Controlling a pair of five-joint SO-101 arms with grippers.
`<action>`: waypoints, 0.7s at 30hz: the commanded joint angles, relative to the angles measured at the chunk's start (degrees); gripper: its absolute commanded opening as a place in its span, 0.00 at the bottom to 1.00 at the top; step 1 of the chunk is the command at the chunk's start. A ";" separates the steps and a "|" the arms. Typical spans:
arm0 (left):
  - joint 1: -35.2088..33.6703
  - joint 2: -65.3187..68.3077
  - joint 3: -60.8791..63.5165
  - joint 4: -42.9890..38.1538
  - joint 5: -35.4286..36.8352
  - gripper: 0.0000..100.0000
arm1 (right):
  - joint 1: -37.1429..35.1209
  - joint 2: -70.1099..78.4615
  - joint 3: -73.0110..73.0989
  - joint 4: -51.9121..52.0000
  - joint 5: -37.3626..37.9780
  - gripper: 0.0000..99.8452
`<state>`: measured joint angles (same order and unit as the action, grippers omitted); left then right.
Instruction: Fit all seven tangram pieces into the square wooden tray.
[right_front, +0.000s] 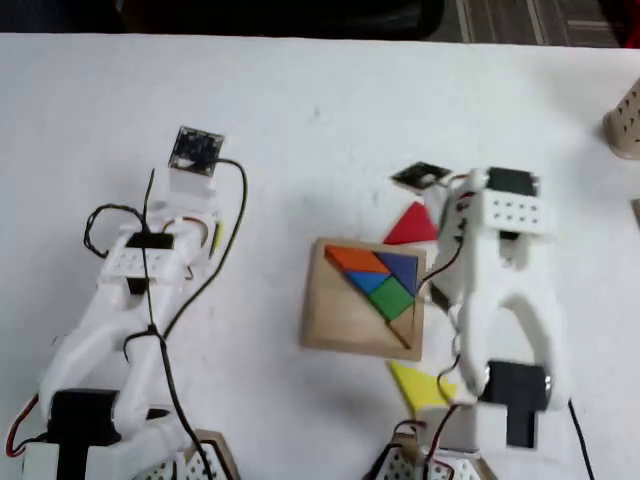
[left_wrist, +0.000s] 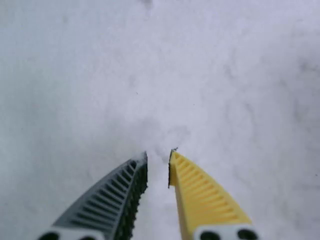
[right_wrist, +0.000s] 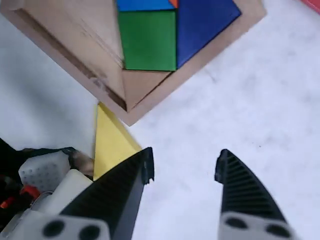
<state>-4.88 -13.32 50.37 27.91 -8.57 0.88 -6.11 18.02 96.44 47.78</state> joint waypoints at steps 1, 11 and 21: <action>1.01 -0.84 -0.18 -1.67 -0.62 0.11 | -4.53 -6.73 4.57 1.63 -1.14 0.24; 1.01 -0.84 -0.18 -1.67 -0.62 0.11 | -3.56 -31.34 37.45 -8.92 4.75 0.29; 1.01 -0.84 -0.18 -1.67 -0.62 0.11 | 2.86 -34.95 51.16 -15.87 24.44 0.27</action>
<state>-4.88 -13.32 50.37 27.91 -8.57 2.46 -41.01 66.81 81.23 65.54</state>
